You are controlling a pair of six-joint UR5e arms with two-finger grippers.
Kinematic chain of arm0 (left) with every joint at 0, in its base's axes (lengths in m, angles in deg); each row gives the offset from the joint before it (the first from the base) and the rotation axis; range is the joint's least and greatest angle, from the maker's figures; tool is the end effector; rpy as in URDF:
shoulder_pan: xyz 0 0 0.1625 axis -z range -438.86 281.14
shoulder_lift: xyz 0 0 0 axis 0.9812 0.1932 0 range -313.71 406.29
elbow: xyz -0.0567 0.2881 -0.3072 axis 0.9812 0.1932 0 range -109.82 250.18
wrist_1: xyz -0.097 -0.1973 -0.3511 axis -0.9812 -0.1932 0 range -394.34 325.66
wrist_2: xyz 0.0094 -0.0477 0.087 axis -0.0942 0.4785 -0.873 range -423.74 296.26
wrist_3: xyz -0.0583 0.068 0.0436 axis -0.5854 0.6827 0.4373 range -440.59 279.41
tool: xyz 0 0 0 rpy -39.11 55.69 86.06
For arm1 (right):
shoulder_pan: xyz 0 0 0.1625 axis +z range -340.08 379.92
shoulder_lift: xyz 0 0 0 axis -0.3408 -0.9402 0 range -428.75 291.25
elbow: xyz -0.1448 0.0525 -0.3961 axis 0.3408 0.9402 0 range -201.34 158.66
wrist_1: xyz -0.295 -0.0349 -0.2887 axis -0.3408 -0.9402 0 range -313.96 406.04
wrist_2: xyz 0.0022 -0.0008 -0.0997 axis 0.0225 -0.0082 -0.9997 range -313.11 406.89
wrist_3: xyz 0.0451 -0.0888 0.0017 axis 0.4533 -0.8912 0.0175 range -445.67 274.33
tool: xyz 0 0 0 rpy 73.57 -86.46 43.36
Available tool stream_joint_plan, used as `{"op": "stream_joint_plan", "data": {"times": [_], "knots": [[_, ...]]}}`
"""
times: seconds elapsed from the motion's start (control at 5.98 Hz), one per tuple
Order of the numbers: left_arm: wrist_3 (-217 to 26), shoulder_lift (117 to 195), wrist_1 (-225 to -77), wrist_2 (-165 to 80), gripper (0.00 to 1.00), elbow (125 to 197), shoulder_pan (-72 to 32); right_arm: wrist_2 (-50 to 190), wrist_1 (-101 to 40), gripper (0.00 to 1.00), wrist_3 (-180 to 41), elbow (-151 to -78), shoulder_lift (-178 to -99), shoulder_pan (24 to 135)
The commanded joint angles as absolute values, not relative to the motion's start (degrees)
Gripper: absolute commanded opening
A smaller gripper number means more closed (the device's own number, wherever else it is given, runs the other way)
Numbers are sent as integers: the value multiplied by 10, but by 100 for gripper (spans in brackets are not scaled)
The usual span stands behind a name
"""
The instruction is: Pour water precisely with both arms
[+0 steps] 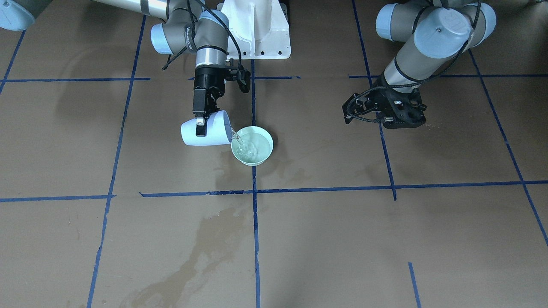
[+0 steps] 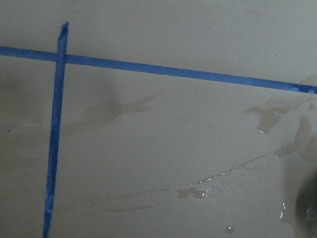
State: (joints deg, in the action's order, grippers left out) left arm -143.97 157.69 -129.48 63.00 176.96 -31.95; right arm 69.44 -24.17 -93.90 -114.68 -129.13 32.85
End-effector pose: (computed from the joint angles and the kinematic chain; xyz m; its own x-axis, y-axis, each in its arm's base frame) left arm 0.3497 -0.4817 0.3054 0.5810 -0.0954 -0.8083 0.0500 0.9954 -0.0816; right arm -0.5637 -0.3605 0.2624 0.7096 -0.2266 -0.6672 0.6987 0.1041 0.7078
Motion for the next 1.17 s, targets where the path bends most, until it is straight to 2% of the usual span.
{"op": "stream_joint_plan", "data": {"times": [0.0,1.0], "knots": [[-1439,1576,-1294,630,100,1770,-319,690,-254,0,-980,-1148,-1290,328],[-1439,1574,-1294,630,100,1774,-319,685,-256,0,-1003,-1148,-1290,328]]}}
